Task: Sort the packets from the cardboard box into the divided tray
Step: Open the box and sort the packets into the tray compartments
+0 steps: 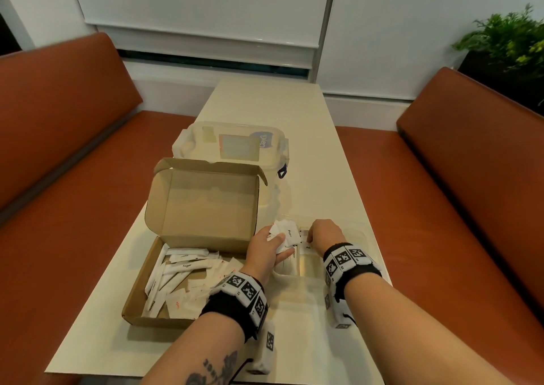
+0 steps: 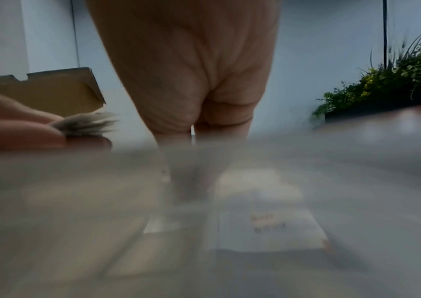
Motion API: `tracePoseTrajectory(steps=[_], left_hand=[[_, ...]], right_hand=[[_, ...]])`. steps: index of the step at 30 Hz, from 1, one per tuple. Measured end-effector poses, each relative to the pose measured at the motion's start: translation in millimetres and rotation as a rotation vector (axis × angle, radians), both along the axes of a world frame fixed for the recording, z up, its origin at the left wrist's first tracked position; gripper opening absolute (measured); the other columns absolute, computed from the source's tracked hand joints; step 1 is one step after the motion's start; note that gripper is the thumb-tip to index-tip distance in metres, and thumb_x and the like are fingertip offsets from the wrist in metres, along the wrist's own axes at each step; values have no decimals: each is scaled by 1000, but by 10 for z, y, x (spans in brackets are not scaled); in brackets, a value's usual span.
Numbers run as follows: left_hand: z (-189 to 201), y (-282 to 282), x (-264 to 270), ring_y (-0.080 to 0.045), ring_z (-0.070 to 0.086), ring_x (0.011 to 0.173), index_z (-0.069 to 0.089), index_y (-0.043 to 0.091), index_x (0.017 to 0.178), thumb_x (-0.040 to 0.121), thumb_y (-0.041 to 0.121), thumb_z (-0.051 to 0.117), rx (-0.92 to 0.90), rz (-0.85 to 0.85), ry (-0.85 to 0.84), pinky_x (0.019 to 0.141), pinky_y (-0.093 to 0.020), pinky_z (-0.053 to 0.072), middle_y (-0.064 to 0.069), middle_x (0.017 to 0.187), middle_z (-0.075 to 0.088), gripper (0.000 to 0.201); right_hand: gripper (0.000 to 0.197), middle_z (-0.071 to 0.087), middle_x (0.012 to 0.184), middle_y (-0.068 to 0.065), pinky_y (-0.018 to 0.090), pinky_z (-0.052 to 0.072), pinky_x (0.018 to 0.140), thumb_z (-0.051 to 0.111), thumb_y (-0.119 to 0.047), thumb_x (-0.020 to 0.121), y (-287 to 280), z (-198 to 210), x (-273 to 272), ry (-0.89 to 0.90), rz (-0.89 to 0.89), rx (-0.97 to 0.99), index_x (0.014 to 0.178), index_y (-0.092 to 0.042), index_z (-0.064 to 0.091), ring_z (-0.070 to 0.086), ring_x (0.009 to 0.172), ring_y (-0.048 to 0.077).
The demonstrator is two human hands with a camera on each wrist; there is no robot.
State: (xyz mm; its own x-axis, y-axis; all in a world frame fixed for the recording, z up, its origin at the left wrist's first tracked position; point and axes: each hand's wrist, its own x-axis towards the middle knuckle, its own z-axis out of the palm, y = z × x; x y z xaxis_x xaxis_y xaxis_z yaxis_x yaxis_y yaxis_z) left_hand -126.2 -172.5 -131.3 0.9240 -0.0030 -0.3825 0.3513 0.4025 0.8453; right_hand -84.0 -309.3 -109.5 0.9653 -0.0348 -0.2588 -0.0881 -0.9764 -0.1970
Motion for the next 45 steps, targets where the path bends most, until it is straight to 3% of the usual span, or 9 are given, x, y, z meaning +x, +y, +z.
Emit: tracePoseTrajectory(steps=[6, 13, 16, 20, 23, 30, 33, 38, 45], left_hand=[[-7, -3, 17, -32, 58, 112, 45, 2, 135, 95, 1, 50, 13, -3, 4, 66, -25, 60, -19, 129, 50, 40], [-8, -8, 16, -33, 58, 111, 49, 1, 130, 94, -1, 50, 46, -10, -1, 64, -24, 59, -20, 124, 52, 36], [-16, -10, 18, -32, 58, 110, 47, 1, 132, 94, 0, 50, 55, -3, -2, 65, -24, 59, -20, 125, 52, 38], [-14, -20, 12, -31, 60, 110, 47, 2, 132, 95, 2, 49, 52, -9, -8, 65, -22, 59, -20, 126, 54, 37], [-14, -18, 9, -31, 60, 111, 46, 3, 135, 96, 3, 48, 58, -12, -8, 64, -21, 58, -20, 128, 53, 39], [15, -17, 18, -30, 55, 118, 45, 4, 134, 98, 11, 48, 129, -19, -7, 76, -30, 58, -17, 132, 50, 37], [5, -7, 20, -31, 55, 117, 47, 2, 132, 98, 10, 47, 191, -31, -29, 88, -41, 55, -18, 129, 52, 35], [16, -22, 17, -31, 54, 117, 43, 3, 137, 98, 9, 47, 88, 9, 21, 65, -24, 59, -16, 130, 49, 39], [-94, -1, 44, -24, 59, 100, 46, 3, 131, 95, 11, 53, 149, -7, -35, 69, -27, 58, -14, 122, 54, 37]], right_hand=[[26, 63, 108, 14, 28, 46, 80, 43, 2, 88, -23, -44, -40, -80, 19, 19, 99, -2, 67, 61, 97, 29], [20, 54, 112, 15, 30, 44, 80, 44, -1, 90, -23, -68, -58, -113, 31, 56, 105, -3, 58, 57, 96, 29], [12, 61, 99, 14, 31, 45, 75, 52, -10, 90, -18, -12, -56, -197, -44, 210, 98, -3, 59, 57, 86, 27], [34, 66, 76, 11, 34, 52, 67, 61, -36, 89, 28, 142, -124, -207, -138, 596, 80, -3, 62, 60, 67, 22], [23, 61, 67, 5, 26, 50, 53, 74, -24, 79, 64, 186, -216, -125, -138, 724, 74, -6, 60, 56, 57, 16], [15, 62, 72, 11, 26, 54, 58, 74, -1, 76, 42, 197, -280, -44, -195, 907, 83, -2, 61, 60, 59, 16], [12, 65, 74, 13, 23, 54, 56, 73, -2, 77, 28, 210, -275, -62, -203, 899, 82, -1, 63, 61, 57, 15], [11, 66, 74, 8, 24, 49, 58, 71, -6, 78, -152, 224, -189, -230, -271, 744, 73, -11, 62, 59, 63, 17], [17, 72, 90, 12, 36, 56, 80, 57, 0, 84, -137, 148, -128, -110, -115, 345, 85, -8, 72, 61, 73, 22]])
